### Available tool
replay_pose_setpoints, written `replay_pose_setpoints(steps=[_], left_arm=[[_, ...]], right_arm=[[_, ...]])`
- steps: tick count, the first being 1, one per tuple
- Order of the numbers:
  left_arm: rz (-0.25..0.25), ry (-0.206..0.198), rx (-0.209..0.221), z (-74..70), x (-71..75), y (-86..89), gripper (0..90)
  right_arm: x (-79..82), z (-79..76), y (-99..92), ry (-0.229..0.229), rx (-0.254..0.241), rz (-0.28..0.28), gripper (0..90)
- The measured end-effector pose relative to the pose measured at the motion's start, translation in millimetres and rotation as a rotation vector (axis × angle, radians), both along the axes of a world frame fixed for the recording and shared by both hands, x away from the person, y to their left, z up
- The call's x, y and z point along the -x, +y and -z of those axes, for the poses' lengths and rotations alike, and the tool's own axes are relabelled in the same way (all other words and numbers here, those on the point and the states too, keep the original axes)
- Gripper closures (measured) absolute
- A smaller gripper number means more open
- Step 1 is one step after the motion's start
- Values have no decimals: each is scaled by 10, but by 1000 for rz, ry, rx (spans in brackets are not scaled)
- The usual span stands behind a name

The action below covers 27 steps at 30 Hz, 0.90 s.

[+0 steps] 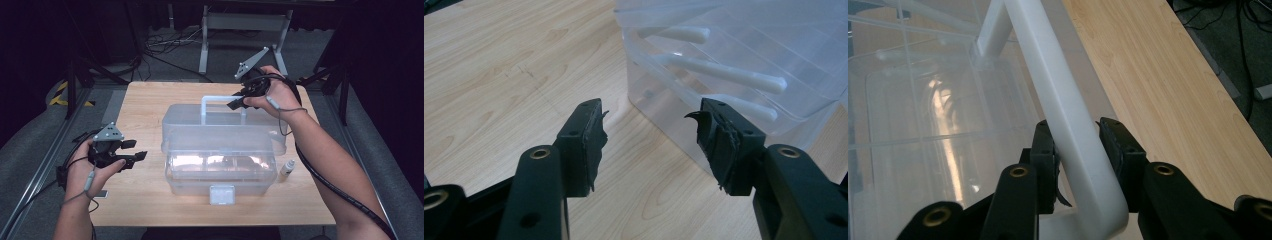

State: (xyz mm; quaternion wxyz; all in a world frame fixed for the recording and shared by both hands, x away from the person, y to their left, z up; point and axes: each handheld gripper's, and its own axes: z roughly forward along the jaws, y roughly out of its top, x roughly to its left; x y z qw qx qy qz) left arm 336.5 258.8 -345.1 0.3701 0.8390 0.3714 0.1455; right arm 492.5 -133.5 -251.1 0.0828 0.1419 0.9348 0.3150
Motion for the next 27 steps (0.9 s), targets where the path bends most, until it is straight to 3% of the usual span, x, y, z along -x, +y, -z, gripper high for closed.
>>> replay_pose_setpoints(steps=[16, 27], left_arm=[[14, 0, 15, 0, -2, -18, 452], [31, -4, 22, 16, -13, -65, 461]], right_arm=[[-186, -1, 12, 1, 0, 17, 698], [-290, -13, 23, 34, 10, 36, 695]])
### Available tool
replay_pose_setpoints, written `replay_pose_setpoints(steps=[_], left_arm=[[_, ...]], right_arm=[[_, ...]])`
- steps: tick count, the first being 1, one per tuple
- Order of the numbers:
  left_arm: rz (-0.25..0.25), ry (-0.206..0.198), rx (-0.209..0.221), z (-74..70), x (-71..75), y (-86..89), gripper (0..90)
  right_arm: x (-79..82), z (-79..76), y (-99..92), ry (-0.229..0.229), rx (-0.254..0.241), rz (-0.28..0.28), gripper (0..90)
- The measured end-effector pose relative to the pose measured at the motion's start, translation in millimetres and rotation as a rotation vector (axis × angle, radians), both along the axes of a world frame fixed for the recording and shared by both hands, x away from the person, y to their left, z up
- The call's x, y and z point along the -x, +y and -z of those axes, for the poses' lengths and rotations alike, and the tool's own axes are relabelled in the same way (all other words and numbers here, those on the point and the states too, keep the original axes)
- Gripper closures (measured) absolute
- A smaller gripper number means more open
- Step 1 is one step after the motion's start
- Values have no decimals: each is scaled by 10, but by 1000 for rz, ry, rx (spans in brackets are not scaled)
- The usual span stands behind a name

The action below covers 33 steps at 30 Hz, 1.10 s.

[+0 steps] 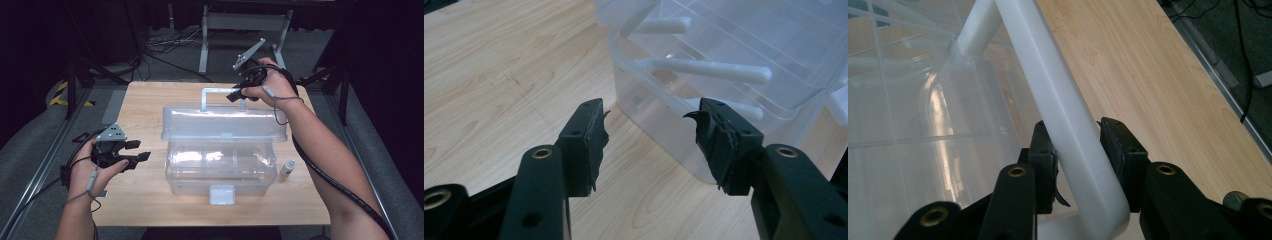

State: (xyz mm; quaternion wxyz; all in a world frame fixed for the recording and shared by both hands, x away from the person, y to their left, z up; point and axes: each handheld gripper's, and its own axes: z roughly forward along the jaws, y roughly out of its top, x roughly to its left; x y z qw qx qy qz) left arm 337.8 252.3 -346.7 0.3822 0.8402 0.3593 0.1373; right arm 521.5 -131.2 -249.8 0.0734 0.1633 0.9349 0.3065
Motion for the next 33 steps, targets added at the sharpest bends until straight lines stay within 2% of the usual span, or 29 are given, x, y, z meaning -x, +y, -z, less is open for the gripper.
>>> replay_pose_setpoints(steps=[3, 5, 8, 9, 11, 13, 14, 16, 20, 26, 33], left_arm=[[9, -16, 13, -25, 12, -20, 495], [15, -10, 17, -33, 17, -31, 520], [28, -20, 36, -49, 21, -62, 691], [35, -20, 48, -57, 27, -78, 691], [75, -25, 102, -83, 38, -133, 793], [99, -44, 137, -103, 52, -194, 843], [99, -44, 137, -103, 52, -194, 870], [129, -60, 168, -122, 61, -277, 894], [144, -75, 187, -112, 50, -362, 898], [135, -102, 231, -82, 20, -470, 899], [114, -129, 249, -72, -3, -527, 899]], right_arm=[[-16, -2, 4, 0, 4, 2, 694], [-16, -2, 4, 0, 5, 2, 694], [-13, -3, 4, -1, 5, 4, 694], [-11, -4, 4, 0, 6, 3, 694], [-3, -6, 6, 0, 7, 3, 694], [-3, -5, 4, -1, 6, 4, 694], [-3, -5, 4, -1, 6, 4, 694], [-2, -4, 2, -1, 5, 5, 693], [0, -4, 1, -1, 4, 6, 693], [9, -3, 1, -2, 1, 7, 692], [18, -2, -1, 2, -1, 10, 691]])
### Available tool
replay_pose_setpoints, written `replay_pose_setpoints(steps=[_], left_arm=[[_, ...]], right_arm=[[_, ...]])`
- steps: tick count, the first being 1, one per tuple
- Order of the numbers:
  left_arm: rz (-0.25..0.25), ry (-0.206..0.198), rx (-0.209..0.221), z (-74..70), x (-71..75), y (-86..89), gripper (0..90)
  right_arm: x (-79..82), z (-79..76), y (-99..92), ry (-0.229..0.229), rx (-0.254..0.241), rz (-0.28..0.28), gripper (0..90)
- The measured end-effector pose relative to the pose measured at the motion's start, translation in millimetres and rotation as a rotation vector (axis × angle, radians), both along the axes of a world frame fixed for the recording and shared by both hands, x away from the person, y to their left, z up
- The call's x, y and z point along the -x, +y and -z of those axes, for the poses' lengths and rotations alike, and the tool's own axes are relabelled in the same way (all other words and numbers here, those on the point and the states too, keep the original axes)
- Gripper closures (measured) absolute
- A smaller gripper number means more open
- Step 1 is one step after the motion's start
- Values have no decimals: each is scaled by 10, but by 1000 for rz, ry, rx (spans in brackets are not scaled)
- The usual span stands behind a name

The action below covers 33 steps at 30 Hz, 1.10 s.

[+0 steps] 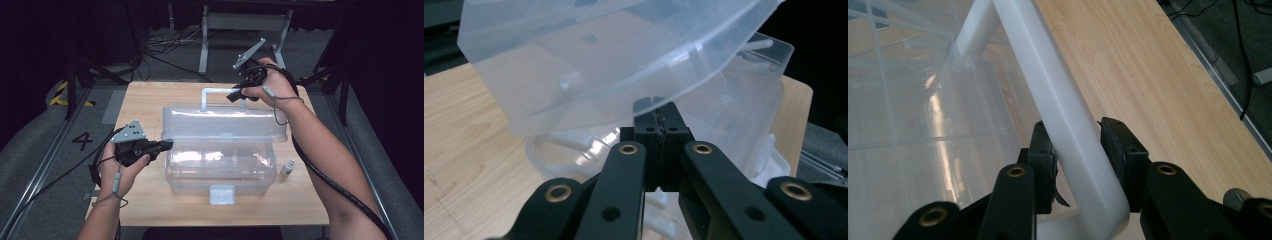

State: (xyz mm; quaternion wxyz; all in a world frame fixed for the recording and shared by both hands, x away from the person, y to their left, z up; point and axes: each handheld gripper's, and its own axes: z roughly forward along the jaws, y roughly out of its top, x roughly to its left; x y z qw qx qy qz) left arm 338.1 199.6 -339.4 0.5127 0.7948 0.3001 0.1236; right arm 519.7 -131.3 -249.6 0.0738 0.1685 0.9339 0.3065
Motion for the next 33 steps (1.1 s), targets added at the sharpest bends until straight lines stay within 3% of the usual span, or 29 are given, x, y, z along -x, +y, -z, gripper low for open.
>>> replay_pose_setpoints(steps=[9, 13, 19, 27, 33], left_arm=[[-6, -5, -5, -14, -6, 3, 899], [-8, -8, -8, -20, -11, 1, 899], [1, -1, -11, -27, -17, -9, 900], [5, 1, -11, -28, -24, -5, 900], [10, 4, -18, -30, -30, -9, 900]], right_arm=[[2, 5, -11, 2, -14, 4, 685], [32, 2, -7, 9, -25, 3, 624], [65, 0, 29, 1, -3, 10, 554], [66, 5, 50, 11, 6, 4, 500], [73, 1, 30, 25, -16, -7, 489]])
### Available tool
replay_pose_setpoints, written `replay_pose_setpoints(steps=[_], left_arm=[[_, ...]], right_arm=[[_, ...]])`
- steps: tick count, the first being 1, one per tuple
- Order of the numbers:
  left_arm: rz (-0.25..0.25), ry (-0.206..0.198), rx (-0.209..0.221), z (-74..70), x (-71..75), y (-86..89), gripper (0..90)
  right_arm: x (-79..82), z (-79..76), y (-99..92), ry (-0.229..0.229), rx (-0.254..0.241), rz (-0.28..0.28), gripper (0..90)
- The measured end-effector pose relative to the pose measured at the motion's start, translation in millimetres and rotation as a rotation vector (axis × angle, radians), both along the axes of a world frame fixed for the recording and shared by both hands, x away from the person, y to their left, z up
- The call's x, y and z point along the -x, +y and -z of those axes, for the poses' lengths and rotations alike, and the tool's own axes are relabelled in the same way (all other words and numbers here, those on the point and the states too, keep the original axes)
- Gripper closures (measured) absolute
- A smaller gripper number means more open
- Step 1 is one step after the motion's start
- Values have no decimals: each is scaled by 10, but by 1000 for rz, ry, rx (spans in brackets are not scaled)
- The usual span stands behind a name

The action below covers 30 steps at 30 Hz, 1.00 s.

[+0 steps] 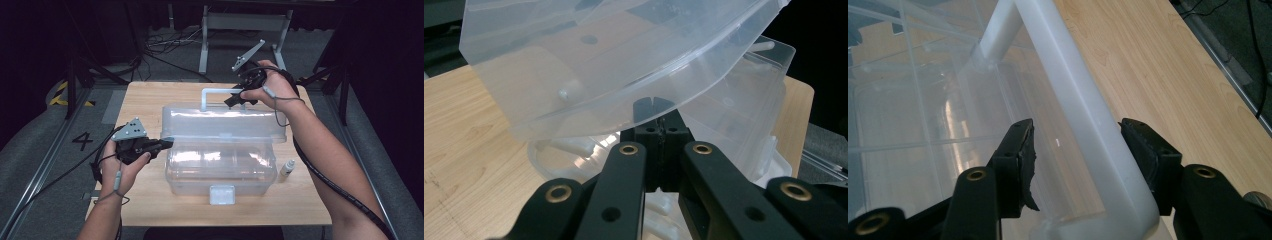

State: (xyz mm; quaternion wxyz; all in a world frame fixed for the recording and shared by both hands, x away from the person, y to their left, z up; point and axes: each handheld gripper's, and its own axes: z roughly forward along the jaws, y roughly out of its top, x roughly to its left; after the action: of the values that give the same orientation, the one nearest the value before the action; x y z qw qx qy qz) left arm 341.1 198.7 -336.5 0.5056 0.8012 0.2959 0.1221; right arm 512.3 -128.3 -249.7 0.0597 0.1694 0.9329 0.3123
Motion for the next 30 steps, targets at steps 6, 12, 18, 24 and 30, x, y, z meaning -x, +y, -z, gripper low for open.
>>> replay_pose_setpoints(steps=[6, 12, 18, 24, 30], left_arm=[[2, 1, 1, -3, 5, -7, 900], [5, 5, 0, 0, 8, -7, 900], [7, 8, -2, -1, 7, -9, 900], [5, 7, -3, 0, 10, -8, 900], [5, 6, -11, -10, 5, -10, 900]], right_arm=[[3, 2, 28, -13, 19, 7, 489], [-4, -7, 1, 21, -6, 4, 471], [-2, 0, 75, -28, 15, 16, 381], [0, -19, 119, -27, 5, 12, 389], [92, -202, -64, -69, -89, 58, 444]])
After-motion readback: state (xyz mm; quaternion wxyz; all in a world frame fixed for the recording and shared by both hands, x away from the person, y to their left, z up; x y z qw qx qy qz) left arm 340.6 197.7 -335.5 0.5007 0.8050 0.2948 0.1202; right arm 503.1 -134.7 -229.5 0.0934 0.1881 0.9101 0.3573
